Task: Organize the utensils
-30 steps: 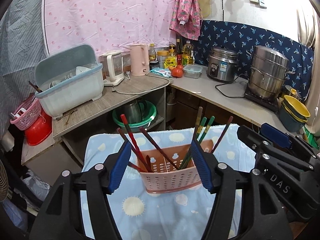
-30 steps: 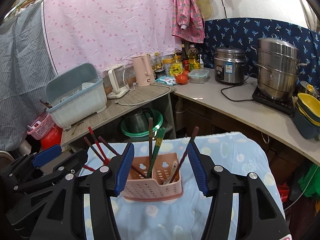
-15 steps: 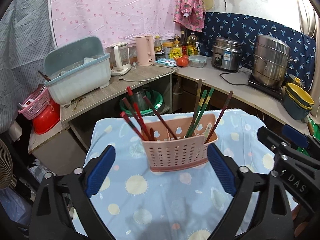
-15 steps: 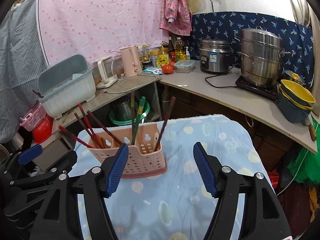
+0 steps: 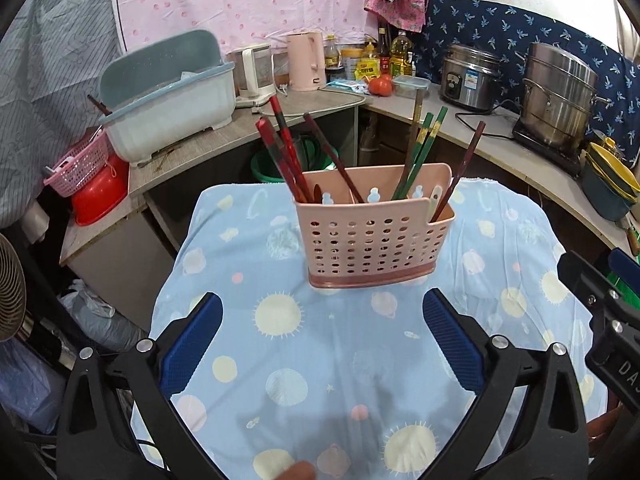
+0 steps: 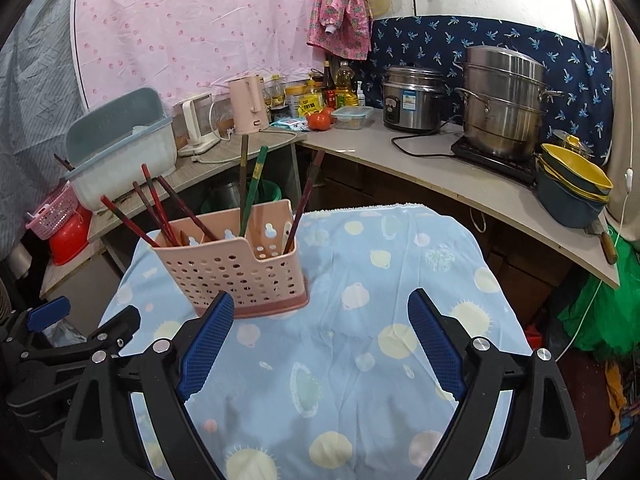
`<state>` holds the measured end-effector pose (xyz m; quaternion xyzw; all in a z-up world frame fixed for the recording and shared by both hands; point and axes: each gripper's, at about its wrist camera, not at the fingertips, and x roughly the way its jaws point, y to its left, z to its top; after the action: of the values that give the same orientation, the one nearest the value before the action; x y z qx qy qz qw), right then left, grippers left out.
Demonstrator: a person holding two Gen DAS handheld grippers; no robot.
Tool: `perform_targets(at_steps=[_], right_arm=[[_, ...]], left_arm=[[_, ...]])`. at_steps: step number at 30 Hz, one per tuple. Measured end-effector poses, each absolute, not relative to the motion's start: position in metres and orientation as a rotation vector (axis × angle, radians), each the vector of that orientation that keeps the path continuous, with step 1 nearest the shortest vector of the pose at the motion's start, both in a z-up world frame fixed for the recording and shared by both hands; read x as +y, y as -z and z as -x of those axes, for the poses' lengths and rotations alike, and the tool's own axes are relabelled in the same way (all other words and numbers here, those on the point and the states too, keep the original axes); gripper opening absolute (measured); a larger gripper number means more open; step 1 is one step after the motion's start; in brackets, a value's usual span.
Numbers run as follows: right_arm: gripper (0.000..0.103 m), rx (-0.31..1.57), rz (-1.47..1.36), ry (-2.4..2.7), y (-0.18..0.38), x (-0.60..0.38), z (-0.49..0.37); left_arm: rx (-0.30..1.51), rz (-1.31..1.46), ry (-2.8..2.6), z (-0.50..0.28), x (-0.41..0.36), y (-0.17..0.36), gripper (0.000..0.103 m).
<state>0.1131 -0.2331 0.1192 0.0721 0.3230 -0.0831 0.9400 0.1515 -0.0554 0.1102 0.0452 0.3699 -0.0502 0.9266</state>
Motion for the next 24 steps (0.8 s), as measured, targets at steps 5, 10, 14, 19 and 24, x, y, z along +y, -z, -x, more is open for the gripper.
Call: perform_targets(at_steps=[5,10,14,19,24], right_arm=[[0.085,0.672,-0.136,0.171,-0.112,-0.232,-0.109],[0.085,0.68,-0.138,0.16,-0.11,-0.229,-0.109],[0.085,0.686,-0.136,0.154,-0.11,-0.227,-0.109],[0.086,0.69,-0.132,0.147,-0.11,-0.224,-0.108],[0.086,0.697,-0.13,0.142,-0.108,-0.223,-0.108]], left_arm=[[0.763,-0.084,0.091,-0.15,-0.053,-0.107,0.096],[0.753,-0.096,0.084,-0.147,-0.055,-0.108,0.096],[0.75,-0.096,0.081,-0.146,-0.054,-0.11,0.096],[0.74,-0.095,0.083,-0.143,-0.054,-0.112,0.096],[0.74,-0.107,0.075,-0.141,-0.054,-0.11,0.096]])
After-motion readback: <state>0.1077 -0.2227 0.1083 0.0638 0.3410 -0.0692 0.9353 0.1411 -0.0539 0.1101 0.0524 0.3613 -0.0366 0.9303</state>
